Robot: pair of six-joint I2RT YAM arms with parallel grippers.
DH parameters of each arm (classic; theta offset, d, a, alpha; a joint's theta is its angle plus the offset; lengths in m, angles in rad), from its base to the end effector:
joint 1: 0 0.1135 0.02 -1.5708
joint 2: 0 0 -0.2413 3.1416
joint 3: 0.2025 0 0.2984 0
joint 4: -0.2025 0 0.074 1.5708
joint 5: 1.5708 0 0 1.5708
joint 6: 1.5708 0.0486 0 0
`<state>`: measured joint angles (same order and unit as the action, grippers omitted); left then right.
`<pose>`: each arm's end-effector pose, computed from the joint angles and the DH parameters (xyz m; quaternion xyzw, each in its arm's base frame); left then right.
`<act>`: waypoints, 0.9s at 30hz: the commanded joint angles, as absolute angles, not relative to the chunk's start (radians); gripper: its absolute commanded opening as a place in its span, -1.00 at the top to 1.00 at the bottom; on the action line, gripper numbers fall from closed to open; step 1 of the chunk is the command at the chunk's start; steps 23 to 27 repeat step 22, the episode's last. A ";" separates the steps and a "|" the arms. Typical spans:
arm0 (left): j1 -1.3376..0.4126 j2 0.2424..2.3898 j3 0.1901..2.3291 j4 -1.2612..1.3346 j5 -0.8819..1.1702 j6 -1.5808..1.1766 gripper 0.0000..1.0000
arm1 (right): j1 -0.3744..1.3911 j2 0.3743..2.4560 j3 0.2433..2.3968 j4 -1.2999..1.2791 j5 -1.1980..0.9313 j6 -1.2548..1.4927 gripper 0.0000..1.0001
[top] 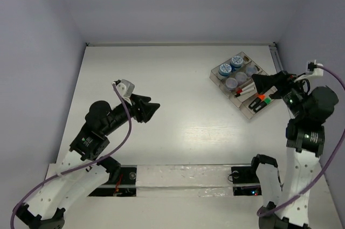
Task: Sort the stationery into containers
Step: Reset both arms
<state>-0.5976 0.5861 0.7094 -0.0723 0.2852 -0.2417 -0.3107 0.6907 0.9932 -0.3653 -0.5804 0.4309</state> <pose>0.1760 -0.1363 0.3486 0.2221 0.6528 -0.3818 0.6154 0.2077 -0.0387 0.4044 0.0705 0.7220 0.2476 0.6422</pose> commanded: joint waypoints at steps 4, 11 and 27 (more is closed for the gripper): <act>-0.560 0.558 0.775 0.037 0.239 -0.282 -0.98 | -0.305 0.551 1.153 -0.268 -0.778 0.494 -1.00; -0.560 0.564 0.942 0.002 0.190 -0.270 -0.98 | -0.305 0.413 1.062 -0.221 -0.680 0.503 -1.00; -0.560 0.517 0.931 0.028 0.081 -0.285 -0.98 | -0.285 0.391 0.991 -0.227 -0.647 0.489 -1.00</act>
